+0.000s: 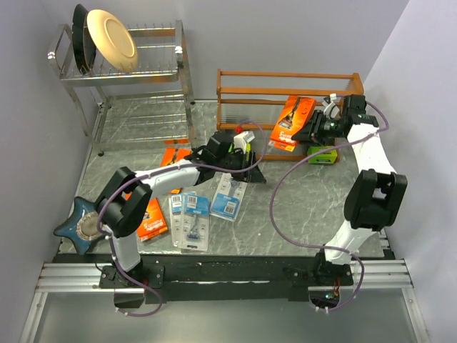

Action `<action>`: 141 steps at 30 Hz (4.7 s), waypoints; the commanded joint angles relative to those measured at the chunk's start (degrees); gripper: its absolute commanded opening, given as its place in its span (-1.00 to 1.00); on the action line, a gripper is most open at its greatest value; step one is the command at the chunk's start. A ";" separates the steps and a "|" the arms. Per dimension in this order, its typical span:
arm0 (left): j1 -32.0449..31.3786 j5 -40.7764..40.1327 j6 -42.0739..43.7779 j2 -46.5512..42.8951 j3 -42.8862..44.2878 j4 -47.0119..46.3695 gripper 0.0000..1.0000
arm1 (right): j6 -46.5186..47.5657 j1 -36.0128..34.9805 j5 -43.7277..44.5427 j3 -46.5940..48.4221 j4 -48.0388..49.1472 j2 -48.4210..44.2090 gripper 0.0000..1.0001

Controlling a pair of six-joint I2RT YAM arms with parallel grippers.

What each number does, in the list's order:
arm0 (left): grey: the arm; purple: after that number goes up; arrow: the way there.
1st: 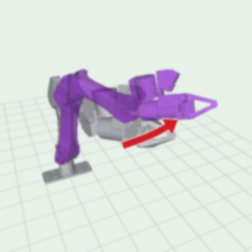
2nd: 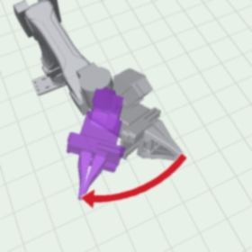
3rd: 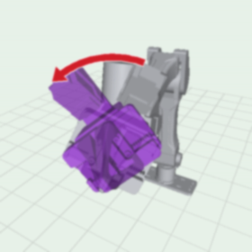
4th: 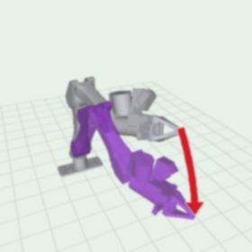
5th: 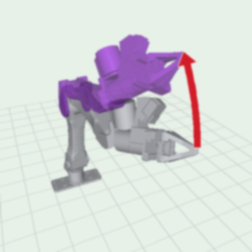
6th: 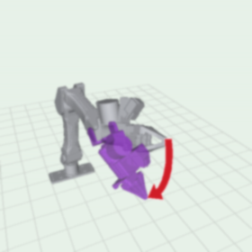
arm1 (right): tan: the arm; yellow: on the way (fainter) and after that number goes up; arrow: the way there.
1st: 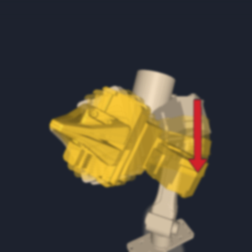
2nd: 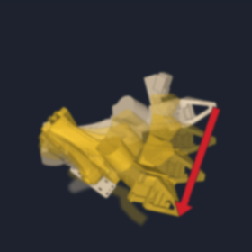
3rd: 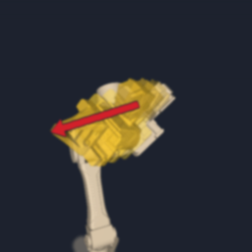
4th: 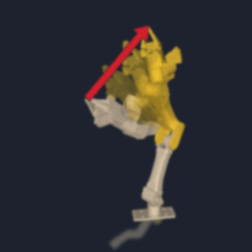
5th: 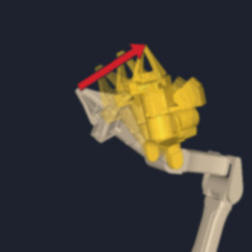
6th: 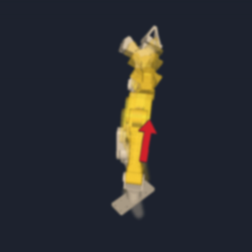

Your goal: Place and organize the shaving razors onto the shelf

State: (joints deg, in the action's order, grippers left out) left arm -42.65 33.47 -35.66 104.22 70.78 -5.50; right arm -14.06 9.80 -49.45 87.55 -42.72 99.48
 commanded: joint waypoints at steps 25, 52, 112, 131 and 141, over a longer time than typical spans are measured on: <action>-4.28 -2.97 4.37 5.02 8.49 -0.92 0.13 | -7.12 6.63 4.98 4.74 5.45 -0.78 0.18; -2.17 -35.14 30.12 23.03 43.46 5.94 -0.98 | -1.93 3.82 14.39 -16.09 11.34 -23.62 -1.00; -4.28 -41.83 26.43 33.85 50.77 -15.06 -0.99 | 4.05 6.19 18.25 -16.35 7.03 -30.31 -1.00; -8.14 -42.53 26.78 45.80 61.93 -23.77 -0.99 | 8.62 12.08 19.48 -15.21 1.06 -32.51 -1.00; -9.38 -53.41 28.10 39.08 55.98 -25.70 -0.99 | 6.16 12.35 14.74 -18.64 8.85 -32.07 -0.98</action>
State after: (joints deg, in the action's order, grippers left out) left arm -51.81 -12.60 -9.21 150.69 130.32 -27.46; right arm -6.61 22.35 -31.29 70.17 -40.69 68.25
